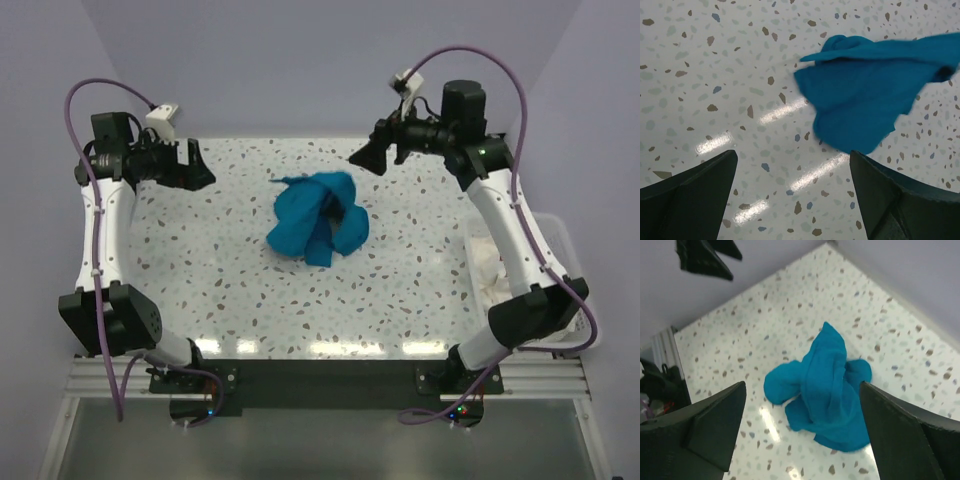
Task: Fold and stack the t-shirts
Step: Move the tshirt to the center of the board
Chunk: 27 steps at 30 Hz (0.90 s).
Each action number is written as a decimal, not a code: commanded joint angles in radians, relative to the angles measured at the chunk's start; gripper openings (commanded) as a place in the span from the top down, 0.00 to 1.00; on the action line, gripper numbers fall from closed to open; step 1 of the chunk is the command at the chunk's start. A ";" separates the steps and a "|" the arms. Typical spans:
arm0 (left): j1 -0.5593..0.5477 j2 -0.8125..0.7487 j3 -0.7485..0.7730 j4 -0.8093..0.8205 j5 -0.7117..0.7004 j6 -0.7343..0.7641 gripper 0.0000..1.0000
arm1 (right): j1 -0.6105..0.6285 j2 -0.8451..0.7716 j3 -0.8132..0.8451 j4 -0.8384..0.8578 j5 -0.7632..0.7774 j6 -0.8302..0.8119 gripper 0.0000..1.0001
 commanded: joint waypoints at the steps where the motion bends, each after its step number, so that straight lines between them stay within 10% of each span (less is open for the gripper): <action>1: -0.002 -0.049 -0.022 -0.036 0.043 0.097 0.00 | 0.010 0.015 -0.061 -0.249 0.122 -0.192 0.01; 10: -0.195 -0.036 -0.271 -0.045 -0.105 0.365 0.00 | 0.008 0.144 -0.318 -0.297 0.276 -0.243 0.10; 27: -0.535 0.117 -0.575 0.324 -0.343 0.342 0.15 | 0.087 0.512 -0.295 -0.095 0.421 -0.045 0.27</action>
